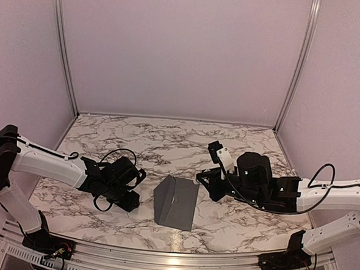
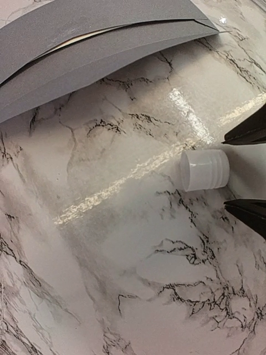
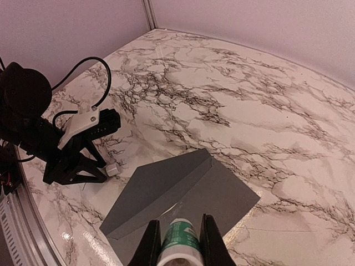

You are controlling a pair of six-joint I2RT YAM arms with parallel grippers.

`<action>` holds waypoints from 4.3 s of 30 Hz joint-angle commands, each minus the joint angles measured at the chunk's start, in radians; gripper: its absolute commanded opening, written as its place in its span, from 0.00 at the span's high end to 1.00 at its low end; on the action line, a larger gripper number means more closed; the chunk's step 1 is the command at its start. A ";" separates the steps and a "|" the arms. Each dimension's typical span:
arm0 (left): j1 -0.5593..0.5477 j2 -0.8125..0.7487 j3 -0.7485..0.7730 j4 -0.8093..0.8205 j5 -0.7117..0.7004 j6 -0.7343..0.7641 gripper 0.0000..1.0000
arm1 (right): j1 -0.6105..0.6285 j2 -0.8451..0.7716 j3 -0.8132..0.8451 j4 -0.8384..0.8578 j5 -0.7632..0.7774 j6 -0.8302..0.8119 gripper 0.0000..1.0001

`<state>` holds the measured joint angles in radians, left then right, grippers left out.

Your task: Place the letter into the envelope and seal it

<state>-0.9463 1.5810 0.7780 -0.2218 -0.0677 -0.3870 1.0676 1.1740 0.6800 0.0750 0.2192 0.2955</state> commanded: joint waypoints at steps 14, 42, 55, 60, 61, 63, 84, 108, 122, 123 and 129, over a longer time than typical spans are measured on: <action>-0.009 0.016 -0.007 0.075 -0.010 0.047 0.69 | -0.007 0.038 0.042 0.015 0.000 0.005 1.00; -0.039 -0.014 0.004 0.075 -0.029 0.078 0.92 | -0.008 0.026 0.029 0.022 -0.025 0.024 1.00; -0.162 -0.180 0.058 0.084 0.085 0.233 0.95 | -0.008 -0.071 -0.001 0.145 -0.389 0.047 1.00; -0.188 -0.243 0.058 0.117 0.166 0.279 0.94 | -0.008 -0.120 -0.040 0.222 -0.516 0.075 1.00; -0.194 -0.255 0.058 0.126 0.182 0.292 0.94 | -0.008 -0.128 -0.048 0.238 -0.535 0.080 1.00; -0.204 -0.274 0.058 0.145 0.211 0.321 0.94 | -0.008 -0.141 -0.058 0.263 -0.566 0.088 1.00; -0.213 -0.386 0.043 0.299 0.441 0.436 0.94 | 0.026 -0.136 -0.063 0.349 -0.678 0.117 1.00; -0.213 -0.391 0.028 0.328 0.454 0.422 0.94 | 0.048 -0.047 -0.025 0.370 -0.670 0.114 1.00; -0.213 -0.360 0.037 0.314 0.446 0.421 0.94 | 0.051 -0.048 -0.010 0.336 -0.644 0.099 1.00; -0.213 -0.358 0.037 0.314 0.448 0.423 0.94 | 0.051 -0.047 -0.010 0.334 -0.642 0.099 1.00; -0.213 -0.357 0.037 0.315 0.461 0.425 0.94 | 0.051 -0.038 -0.009 0.334 -0.636 0.092 1.00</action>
<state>-1.1580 1.2163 0.8089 0.0708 0.3771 0.0315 1.1080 1.1225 0.6258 0.4095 -0.4355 0.3965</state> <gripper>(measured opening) 0.160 0.123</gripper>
